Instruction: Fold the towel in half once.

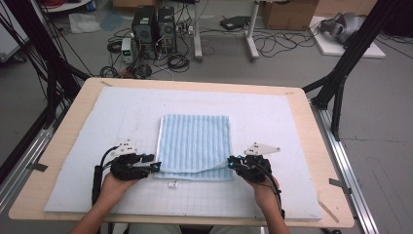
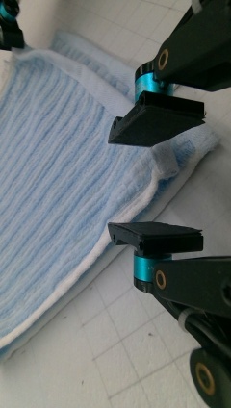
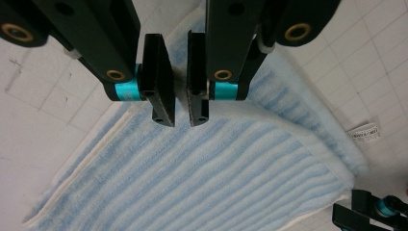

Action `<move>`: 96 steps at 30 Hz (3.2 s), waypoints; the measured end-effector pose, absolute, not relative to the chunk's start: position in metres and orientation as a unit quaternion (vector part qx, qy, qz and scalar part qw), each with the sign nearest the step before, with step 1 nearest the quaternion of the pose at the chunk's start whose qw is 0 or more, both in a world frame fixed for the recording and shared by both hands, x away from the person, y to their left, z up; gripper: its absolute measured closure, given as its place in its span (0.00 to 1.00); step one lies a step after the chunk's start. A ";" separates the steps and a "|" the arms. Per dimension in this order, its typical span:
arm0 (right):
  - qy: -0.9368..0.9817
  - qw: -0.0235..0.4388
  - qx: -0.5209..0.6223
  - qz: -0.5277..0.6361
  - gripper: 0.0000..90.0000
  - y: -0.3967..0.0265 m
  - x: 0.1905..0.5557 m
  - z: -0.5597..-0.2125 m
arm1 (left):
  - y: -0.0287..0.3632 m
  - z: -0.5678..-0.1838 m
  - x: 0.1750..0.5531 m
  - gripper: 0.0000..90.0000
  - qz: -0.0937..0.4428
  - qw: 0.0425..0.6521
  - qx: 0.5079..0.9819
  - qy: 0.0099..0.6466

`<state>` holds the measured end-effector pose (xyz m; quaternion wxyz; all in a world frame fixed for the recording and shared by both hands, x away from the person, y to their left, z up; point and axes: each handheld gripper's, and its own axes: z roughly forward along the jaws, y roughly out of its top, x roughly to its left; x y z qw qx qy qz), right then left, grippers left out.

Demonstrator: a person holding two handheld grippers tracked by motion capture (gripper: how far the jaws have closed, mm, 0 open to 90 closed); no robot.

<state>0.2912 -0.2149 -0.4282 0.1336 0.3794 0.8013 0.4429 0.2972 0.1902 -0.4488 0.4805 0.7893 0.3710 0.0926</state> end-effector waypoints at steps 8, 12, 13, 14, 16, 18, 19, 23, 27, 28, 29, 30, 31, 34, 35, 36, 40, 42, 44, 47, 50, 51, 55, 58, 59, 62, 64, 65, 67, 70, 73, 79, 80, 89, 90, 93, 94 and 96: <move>0.801 0.134 0.381 0.443 0.91 -0.216 0.292 -0.428 | 0.182 -0.449 0.295 0.96 0.102 0.461 0.811 0.347; 0.801 0.133 0.381 0.443 0.91 -0.215 0.292 -0.428 | 0.182 -0.446 0.293 0.99 0.111 0.463 0.811 0.339; 0.801 0.135 0.381 0.442 0.91 -0.216 0.292 -0.428 | 0.183 -0.446 0.292 0.98 0.115 0.466 0.809 0.340; 0.801 0.134 0.381 0.443 0.91 -0.216 0.292 -0.428 | 0.185 -0.446 0.292 0.89 0.120 0.468 0.805 0.344; 0.800 0.134 0.381 0.443 0.91 -0.216 0.292 -0.428 | 0.186 -0.447 0.292 0.67 0.123 0.466 0.801 0.355; 0.800 0.132 0.382 0.443 0.91 -0.215 0.292 -0.429 | 0.185 -0.448 0.292 0.63 0.125 0.458 0.805 0.356; 0.800 0.132 0.383 0.442 0.91 -0.215 0.292 -0.428 | 0.183 -0.449 0.292 0.62 0.128 0.451 0.808 0.356; 0.801 0.134 0.381 0.442 0.91 -0.215 0.292 -0.429 | 0.174 -0.450 0.292 0.71 0.136 0.429 0.823 0.347; 0.801 0.133 0.382 0.441 0.90 -0.215 0.292 -0.429 | 0.169 -0.448 0.289 0.87 0.151 0.422 0.831 0.329; 0.801 0.133 0.382 0.441 0.90 -0.215 0.292 -0.429 | 0.169 -0.448 0.289 0.89 0.154 0.421 0.831 0.328; 0.801 0.132 0.382 0.441 0.90 -0.215 0.292 -0.429 | 0.169 -0.447 0.288 0.91 0.156 0.422 0.832 0.323; 0.801 0.132 0.382 0.442 0.90 -0.215 0.292 -0.429 | 0.169 -0.447 0.288 0.91 0.157 0.426 0.831 0.323; 0.801 0.132 0.382 0.442 0.90 -0.215 0.292 -0.429 | 0.170 -0.446 0.287 0.91 0.156 0.432 0.828 0.323; 0.800 0.134 0.380 0.444 0.90 -0.215 0.292 -0.428 | 0.176 -0.440 0.286 0.92 0.148 0.462 0.814 0.321; 0.799 0.134 0.381 0.445 0.90 -0.215 0.292 -0.427 | 0.177 -0.438 0.286 0.92 0.147 0.466 0.811 0.320; 0.799 0.134 0.380 0.446 0.90 -0.215 0.291 -0.426 | 0.178 -0.437 0.285 0.92 0.144 0.472 0.808 0.322; 0.800 0.134 0.374 0.449 0.90 -0.215 0.288 -0.423 | 0.184 -0.434 0.281 0.92 0.135 0.482 0.806 0.318; 0.802 0.134 0.372 0.448 0.90 -0.215 0.283 -0.420 | 0.186 -0.434 0.278 0.92 0.129 0.485 0.805 0.318; 0.802 0.135 0.368 0.450 0.90 -0.216 0.279 -0.419 | 0.187 -0.433 0.275 0.92 0.126 0.485 0.806 0.315; 0.808 0.136 0.362 0.445 0.90 -0.218 0.274 -0.419 | 0.187 -0.434 0.273 0.92 0.125 0.481 0.808 0.316; 0.819 0.132 0.364 0.424 0.83 -0.218 0.274 -0.427 | 0.186 -0.439 0.275 0.86 0.124 0.465 0.813 0.327; 0.821 0.127 0.365 0.421 0.79 -0.218 0.275 -0.428 | 0.185 -0.440 0.275 0.78 0.130 0.465 0.811 0.332; 0.801 0.123 0.383 0.443 0.71 -0.223 0.276 -0.424 | 0.189 -0.434 0.278 0.61 0.154 0.482 0.790 0.347; 0.789 0.120 0.375 0.472 0.71 -0.223 0.277 -0.419 | 0.190 -0.431 0.285 0.60 0.160 0.492 0.781 0.350; 0.790 0.118 0.374 0.472 0.71 -0.221 0.279 -0.419 | 0.190 -0.431 0.287 0.60 0.162 0.491 0.782 0.348; 0.807 0.116 0.364 0.449 0.79 -0.210 0.286 -0.426 | 0.187 -0.432 0.295 0.61 0.159 0.492 0.783 0.346; 0.824 0.108 0.355 0.428 0.84 -0.202 0.289 -0.433 | 0.188 -0.432 0.300 0.62 0.157 0.495 0.780 0.350; 0.833 0.104 0.349 0.417 0.86 -0.199 0.290 -0.437 | 0.189 -0.431 0.302 0.62 0.157 0.497 0.777 0.353; 0.849 0.098 0.339 0.394 0.88 -0.195 0.289 -0.443 | 0.191 -0.430 0.305 0.62 0.154 0.503 0.772 0.357; 0.856 0.092 0.325 0.393 0.88 -0.198 0.284 -0.444 | 0.193 -0.429 0.310 0.62 0.146 0.513 0.766 0.360; 0.858 0.087 0.316 0.395 0.87 -0.203 0.279 -0.444 | 0.192 -0.429 0.316 0.62 0.133 0.522 0.763 0.356; 0.841 0.072 0.318 0.432 0.77 -0.208 0.280 -0.437 | 0.179 -0.431 0.331 0.63 0.124 0.507 0.777 0.352; 0.832 0.076 0.322 0.446 0.76 -0.210 0.281 -0.434 | 0.175 -0.433 0.333 0.64 0.120 0.502 0.781 0.351; 0.802 0.125 0.379 0.445 0.69 -0.214 0.306 -0.431 | 0.158 -0.446 0.336 0.69 0.121 0.420 0.830 0.346; 0.805 0.125 0.379 0.439 0.69 -0.212 0.309 -0.432 | 0.158 -0.446 0.335 0.69 0.122 0.417 0.832 0.345; 0.826 0.120 0.374 0.405 0.69 -0.203 0.317 -0.441 | 0.159 -0.448 0.329 0.70 0.130 0.419 0.832 0.339; 0.833 0.120 0.372 0.391 0.70 -0.201 0.317 -0.443 | 0.161 -0.448 0.328 0.70 0.132 0.420 0.832 0.337; 0.838 0.128 0.365 0.384 0.70 -0.202 0.316 -0.446 | 0.163 -0.448 0.327 0.70 0.131 0.421 0.831 0.338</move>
